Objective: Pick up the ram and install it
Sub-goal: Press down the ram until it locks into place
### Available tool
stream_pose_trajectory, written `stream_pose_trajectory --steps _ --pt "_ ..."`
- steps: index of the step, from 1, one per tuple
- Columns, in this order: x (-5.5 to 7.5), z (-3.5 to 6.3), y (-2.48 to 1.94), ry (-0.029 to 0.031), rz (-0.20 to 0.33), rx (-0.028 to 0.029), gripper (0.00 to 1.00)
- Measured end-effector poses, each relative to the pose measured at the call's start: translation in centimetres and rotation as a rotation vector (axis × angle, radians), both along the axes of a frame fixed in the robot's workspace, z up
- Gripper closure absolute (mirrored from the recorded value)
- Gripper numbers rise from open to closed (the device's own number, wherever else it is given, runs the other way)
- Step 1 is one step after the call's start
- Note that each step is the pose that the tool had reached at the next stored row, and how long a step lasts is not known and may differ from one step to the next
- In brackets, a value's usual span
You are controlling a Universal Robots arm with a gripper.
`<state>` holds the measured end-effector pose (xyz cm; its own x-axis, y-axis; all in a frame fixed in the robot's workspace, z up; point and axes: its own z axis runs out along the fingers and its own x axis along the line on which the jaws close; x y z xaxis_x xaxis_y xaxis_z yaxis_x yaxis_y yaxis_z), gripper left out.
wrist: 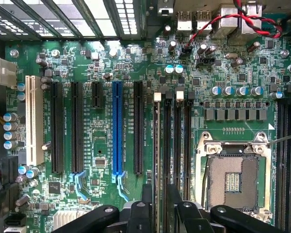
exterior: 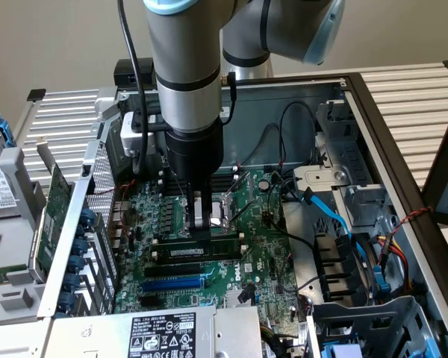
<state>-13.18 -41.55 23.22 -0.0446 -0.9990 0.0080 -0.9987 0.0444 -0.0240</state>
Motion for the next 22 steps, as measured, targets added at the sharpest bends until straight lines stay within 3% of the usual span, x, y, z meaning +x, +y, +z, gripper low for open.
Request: stream_pose_trajectory --steps 9,14,22 --pt "-0.33 0.69 0.0 0.0023 -0.001 0.005 0.73" --pt "-0.4 0.77 0.0 0.0022 -0.005 0.0057 0.89" --pt "-0.41 0.55 0.14 0.0024 -0.013 0.0047 0.89"
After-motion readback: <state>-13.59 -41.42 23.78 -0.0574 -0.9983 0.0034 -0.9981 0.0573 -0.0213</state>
